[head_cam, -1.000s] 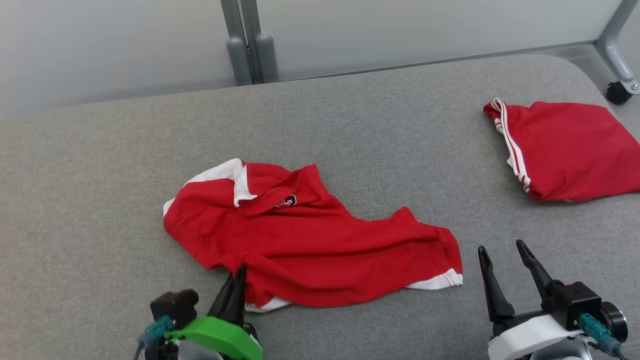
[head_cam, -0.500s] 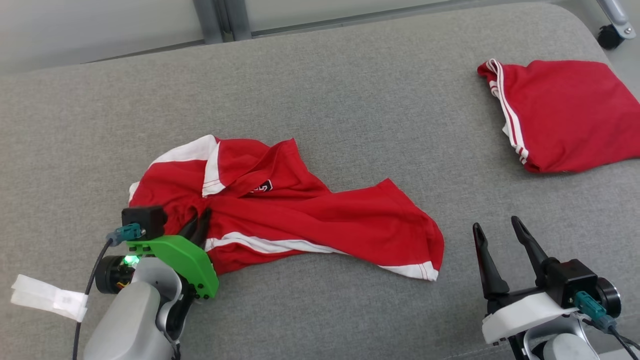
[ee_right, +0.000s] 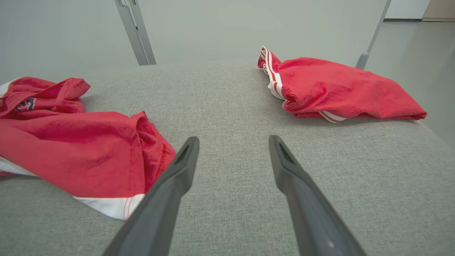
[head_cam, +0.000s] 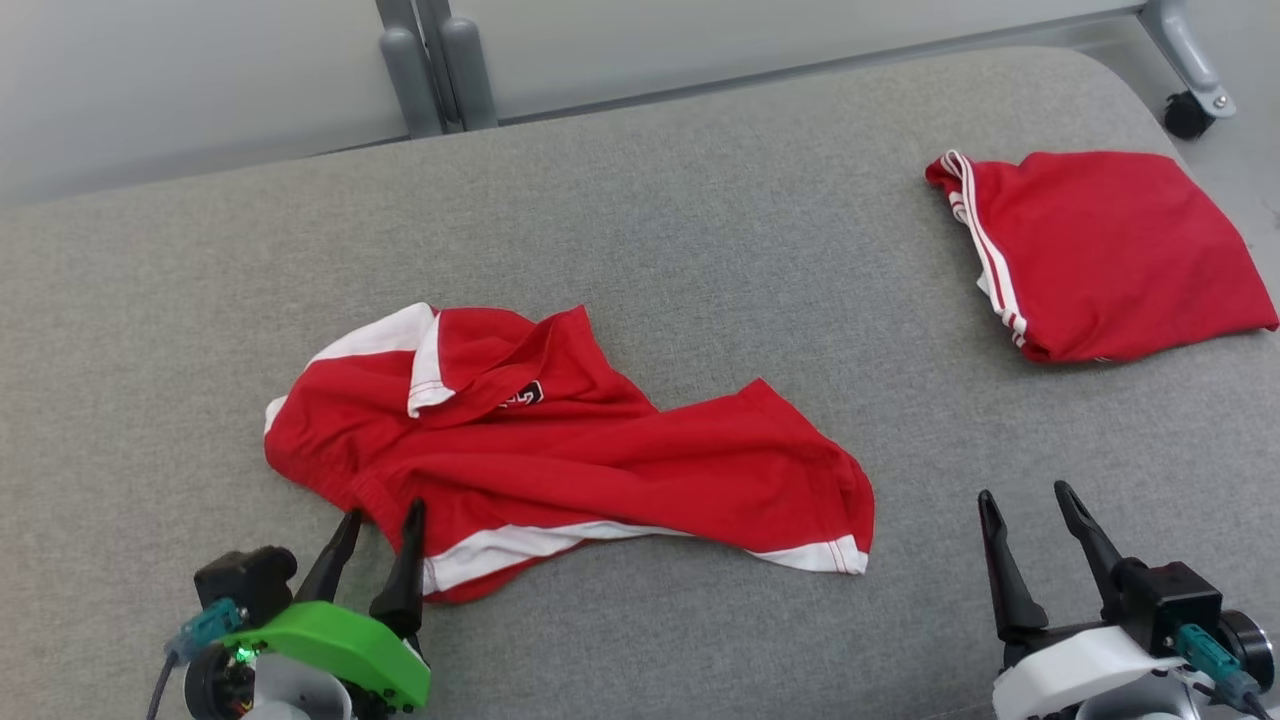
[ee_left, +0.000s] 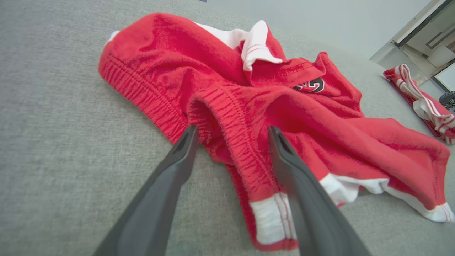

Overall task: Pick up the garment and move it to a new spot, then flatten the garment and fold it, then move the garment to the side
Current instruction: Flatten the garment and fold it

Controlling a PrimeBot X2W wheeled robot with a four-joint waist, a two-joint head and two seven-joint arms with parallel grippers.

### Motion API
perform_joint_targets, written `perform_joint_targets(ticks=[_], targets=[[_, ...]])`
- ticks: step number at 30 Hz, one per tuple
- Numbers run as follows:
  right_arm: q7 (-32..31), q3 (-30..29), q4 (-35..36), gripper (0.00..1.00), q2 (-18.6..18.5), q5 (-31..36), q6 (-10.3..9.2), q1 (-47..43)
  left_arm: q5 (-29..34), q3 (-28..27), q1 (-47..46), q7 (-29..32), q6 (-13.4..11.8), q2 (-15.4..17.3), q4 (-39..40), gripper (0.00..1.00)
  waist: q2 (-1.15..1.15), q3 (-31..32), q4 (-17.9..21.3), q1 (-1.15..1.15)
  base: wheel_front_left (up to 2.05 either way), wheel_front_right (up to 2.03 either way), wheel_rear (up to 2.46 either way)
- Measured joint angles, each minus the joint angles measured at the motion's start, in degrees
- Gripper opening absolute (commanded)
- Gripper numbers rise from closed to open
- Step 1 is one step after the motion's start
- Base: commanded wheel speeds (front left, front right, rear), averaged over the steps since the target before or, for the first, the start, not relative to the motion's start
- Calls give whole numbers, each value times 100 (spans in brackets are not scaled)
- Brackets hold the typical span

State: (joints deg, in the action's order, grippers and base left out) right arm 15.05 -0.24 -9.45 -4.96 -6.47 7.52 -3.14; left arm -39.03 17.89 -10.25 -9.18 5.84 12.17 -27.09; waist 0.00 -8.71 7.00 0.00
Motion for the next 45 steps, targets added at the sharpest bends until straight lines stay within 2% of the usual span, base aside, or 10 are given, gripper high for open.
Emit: perform_joint_targets(ticks=[7, 10, 15, 17, 19, 25, 29, 34, 45], targets=[[0, -309, 78, 100, -121, 1, 0, -358, 124, -90, 1165, -435, -476, -100, 1098, 100, 0, 524, -286, 0, 0, 0, 0], [1, -376, 137, 100, -182, 1, 1, -391, 427, -94, 1463, -511, -642, -57, 1346, 100, 0, 679, -466, 0, 0, 0, 0], [1, -495, 214, 100, -226, 9, 0, -484, 760, -367, 1903, -563, -721, -133, 1730, 100, 0, 920, -687, 0, 0, 0, 0], [1, -541, 254, 100, -226, 11, 0, -538, 1011, -684, 2050, -588, -672, -291, 2050, 100, 0, 1010, -759, 0, 0, 0, 0], [0, -561, 296, 100, -252, 14, 0, -623, 1261, -882, 2221, -594, -490, -425, 2190, 100, 0, 1076, -826, 0, 0, 0, 0], [0, -533, 280, 100, -305, 20, 0, -777, 1945, -1536, 2494, -594, -115, -751, 2349, 100, 0, 1191, -958, 0, 0, 0, 0], [0, -494, 156, 100, -280, 19, 0, -807, 2213, -1740, 2605, -594, 23, -864, 2248, 100, 0, 1203, -975, 0, 0, 0, 0], [0, -454, 144, 100, -237, 16, 0, -789, 2383, -1784, 2601, -594, 113, -914, 2226, 100, 0, 1197, -987, 0, 0, 0, 0], [0, -242, 210, 100, -298, -35, 0, -627, 2402, -1859, 2509, -594, 130, -923, 2228, 100, 0, 1189, -956, 0, 0, 0, 0]])
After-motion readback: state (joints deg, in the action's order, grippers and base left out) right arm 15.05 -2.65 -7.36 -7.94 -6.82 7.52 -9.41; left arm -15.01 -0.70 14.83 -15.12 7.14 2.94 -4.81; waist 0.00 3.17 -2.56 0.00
